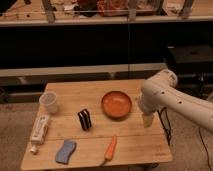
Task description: Knock the eraser over
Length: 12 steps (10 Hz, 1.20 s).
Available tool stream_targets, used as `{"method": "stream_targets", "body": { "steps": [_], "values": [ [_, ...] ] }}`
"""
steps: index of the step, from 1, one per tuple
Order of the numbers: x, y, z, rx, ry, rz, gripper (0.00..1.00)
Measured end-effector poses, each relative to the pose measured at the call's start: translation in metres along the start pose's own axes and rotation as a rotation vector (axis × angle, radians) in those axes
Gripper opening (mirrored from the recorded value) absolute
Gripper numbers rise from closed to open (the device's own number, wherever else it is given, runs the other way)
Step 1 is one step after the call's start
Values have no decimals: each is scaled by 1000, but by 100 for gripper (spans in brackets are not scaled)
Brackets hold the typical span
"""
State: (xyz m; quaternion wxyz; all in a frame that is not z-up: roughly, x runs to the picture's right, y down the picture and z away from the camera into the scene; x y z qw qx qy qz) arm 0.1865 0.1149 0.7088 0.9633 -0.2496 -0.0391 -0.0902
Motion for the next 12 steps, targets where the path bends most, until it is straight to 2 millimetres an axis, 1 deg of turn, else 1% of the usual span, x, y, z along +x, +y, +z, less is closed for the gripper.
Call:
{"method": "stream_targets", "body": {
  "steps": [2,3,6,10,12],
  "values": [
    [-8,-2,1,4,-3,-20,80],
    [-17,-4,3,6,-8,-31,80],
    [-21,-3,5,11,-13,-54,80],
    [-37,-6,10,17,-22,-86,80],
    [-41,-6,12,20,-24,-96,80]
  ]
}}
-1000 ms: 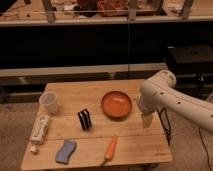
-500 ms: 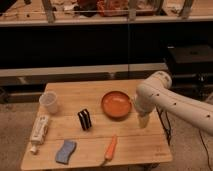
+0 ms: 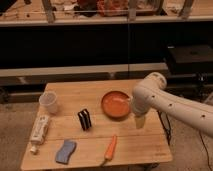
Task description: Knock the eraser over
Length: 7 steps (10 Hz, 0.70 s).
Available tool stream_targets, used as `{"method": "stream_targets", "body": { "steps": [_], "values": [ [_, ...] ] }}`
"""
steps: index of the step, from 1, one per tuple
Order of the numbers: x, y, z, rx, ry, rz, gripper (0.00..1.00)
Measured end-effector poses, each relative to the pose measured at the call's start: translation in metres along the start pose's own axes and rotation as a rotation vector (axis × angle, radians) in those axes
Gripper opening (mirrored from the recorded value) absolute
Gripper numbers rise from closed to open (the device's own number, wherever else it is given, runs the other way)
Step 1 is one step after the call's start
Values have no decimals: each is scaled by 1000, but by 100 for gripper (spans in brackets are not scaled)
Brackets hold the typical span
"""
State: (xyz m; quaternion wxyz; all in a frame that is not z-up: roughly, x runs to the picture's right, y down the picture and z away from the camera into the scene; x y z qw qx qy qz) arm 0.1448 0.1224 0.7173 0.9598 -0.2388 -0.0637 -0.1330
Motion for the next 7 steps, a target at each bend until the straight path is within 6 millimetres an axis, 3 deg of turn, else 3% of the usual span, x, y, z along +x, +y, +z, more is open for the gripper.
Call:
{"method": "stream_targets", "body": {
  "steps": [7],
  "values": [
    [-22,-8,8,3,-13,-54,80]
  ]
}}
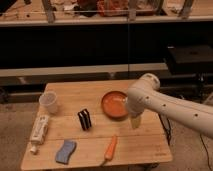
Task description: Knock the eraser over
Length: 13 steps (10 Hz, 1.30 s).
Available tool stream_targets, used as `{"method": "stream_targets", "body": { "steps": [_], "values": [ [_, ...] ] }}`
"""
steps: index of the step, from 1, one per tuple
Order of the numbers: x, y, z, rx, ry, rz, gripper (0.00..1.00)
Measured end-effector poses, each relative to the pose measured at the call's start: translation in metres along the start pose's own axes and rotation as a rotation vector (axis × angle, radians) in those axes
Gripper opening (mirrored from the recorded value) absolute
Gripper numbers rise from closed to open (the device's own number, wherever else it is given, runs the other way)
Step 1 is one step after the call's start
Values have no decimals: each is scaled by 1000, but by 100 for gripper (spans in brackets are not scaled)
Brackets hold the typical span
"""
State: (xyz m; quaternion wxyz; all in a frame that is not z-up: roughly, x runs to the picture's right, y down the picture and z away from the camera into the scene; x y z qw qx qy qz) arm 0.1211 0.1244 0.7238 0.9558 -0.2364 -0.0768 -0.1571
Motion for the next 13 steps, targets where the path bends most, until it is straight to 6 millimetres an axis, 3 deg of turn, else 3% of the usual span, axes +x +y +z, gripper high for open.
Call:
{"method": "stream_targets", "body": {
  "steps": [13],
  "values": [
    [-32,-19,17,1,-27,-105,80]
  ]
}}
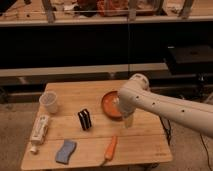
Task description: Knock the eraser over
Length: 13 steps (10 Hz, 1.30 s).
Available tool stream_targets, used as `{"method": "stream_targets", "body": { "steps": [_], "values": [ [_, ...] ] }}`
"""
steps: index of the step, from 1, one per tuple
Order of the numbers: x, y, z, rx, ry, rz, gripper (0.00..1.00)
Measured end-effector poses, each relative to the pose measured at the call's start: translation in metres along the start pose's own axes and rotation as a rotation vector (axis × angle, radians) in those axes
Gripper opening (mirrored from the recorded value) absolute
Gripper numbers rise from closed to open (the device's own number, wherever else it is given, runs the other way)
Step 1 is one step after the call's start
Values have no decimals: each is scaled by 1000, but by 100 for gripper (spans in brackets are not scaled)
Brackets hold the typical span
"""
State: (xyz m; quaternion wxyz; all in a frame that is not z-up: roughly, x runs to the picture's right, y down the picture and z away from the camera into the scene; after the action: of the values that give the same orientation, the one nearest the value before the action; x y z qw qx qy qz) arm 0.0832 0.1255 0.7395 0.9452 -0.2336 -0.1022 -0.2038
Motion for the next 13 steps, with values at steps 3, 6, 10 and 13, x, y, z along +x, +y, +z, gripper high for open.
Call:
{"method": "stream_targets", "body": {
  "steps": [3,6,10,13],
  "values": [
    [-5,-5,5,1,-6,-19,80],
    [-8,-9,11,4,-11,-34,80],
    [-14,-16,18,8,-20,-53,80],
    [-19,-20,23,12,-29,-65,80]
  ]
}}
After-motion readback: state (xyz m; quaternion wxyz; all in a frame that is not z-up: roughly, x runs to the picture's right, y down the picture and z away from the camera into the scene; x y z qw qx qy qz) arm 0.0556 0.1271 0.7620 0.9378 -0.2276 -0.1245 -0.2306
